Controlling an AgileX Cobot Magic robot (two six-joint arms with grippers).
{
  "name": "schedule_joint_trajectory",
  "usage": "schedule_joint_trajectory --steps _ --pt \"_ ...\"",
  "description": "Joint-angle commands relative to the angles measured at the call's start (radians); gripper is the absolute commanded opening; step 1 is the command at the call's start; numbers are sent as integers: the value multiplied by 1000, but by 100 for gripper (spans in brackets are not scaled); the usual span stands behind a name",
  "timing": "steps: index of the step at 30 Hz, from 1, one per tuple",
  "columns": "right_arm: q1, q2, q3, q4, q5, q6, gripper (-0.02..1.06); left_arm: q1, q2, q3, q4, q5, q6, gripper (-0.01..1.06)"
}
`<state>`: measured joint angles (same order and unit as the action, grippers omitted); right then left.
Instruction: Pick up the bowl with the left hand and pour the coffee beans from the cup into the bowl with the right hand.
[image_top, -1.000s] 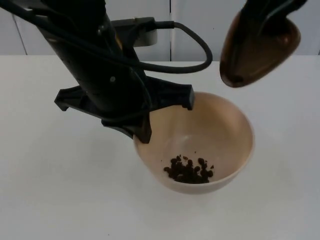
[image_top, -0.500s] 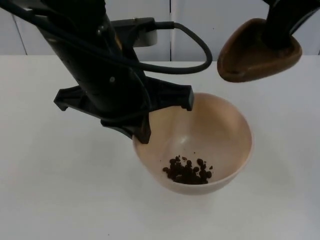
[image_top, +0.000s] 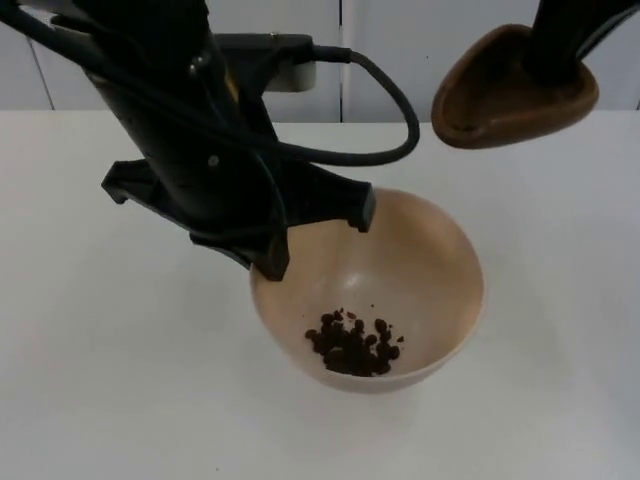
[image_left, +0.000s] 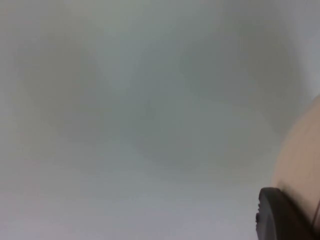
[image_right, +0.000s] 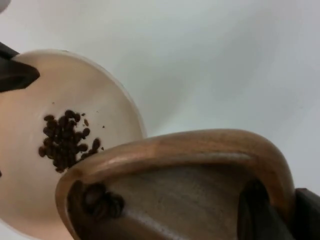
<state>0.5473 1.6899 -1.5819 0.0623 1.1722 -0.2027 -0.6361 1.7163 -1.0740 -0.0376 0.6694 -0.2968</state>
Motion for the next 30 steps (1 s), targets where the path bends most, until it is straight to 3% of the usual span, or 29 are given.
schedule_joint_trajectory --steps 1,6,10,15,22,30 --pt "-5 -18 -7 -6 -18 -8 0 -2 -7 3 38 -5 4 0" --pt "-10 -18 -7 -16 -23 -8 0 41 -7 3 16 -5 72 0" --pt "-57 0 -7 -8 -39 26 0 144 -7 3 -136 -7 246 0" --pt "-114 85 -7 8 -70 76 0 251 8 3 -204 -15 320 0" --pt "-134 220 -7 18 -166 116 0 332 91 4 -268 -54 403 0" --pt "-134 338 -7 18 -241 135 0 348 193 4 -286 -115 428 0"
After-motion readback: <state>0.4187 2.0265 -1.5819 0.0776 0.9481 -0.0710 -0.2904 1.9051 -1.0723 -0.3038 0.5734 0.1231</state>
